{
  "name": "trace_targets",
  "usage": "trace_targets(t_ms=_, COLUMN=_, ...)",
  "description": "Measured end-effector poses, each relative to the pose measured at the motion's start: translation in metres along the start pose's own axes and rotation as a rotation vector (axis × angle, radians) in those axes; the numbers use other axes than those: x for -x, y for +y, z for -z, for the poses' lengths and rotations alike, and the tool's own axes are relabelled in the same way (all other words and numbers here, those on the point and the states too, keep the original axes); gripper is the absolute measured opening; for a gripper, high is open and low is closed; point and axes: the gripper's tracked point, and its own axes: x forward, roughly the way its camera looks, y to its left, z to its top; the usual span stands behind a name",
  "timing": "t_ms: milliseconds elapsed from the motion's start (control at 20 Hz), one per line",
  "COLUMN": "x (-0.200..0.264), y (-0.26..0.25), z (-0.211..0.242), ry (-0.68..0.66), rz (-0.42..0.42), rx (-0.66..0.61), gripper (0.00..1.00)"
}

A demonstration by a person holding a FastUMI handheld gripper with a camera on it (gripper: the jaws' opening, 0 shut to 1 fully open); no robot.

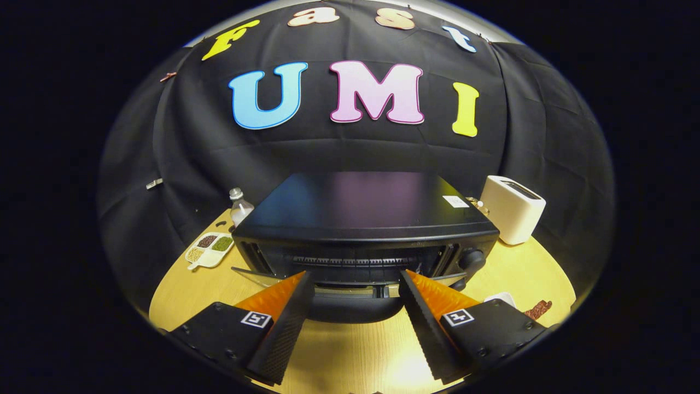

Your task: Open the toaster oven, put the food inside, and close the toaster oven door.

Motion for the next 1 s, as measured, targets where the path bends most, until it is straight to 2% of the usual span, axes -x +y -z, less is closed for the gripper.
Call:
trace_targets(t_ms=500, x=0.031, y=0.000, z=0.057, ry=0.099, rz=-0.017, rx=0.024, gripper=0.97)
trace_targets(t_ms=850, x=0.042, y=-0.006, z=0.144, ry=0.305, rz=-0.065, rx=-0.005, gripper=0.97)
trace_targets(t_ms=1000, x=0.053, y=-0.003, z=0.141, ry=0.292, rz=-0.085, rx=0.007, gripper=0.98)
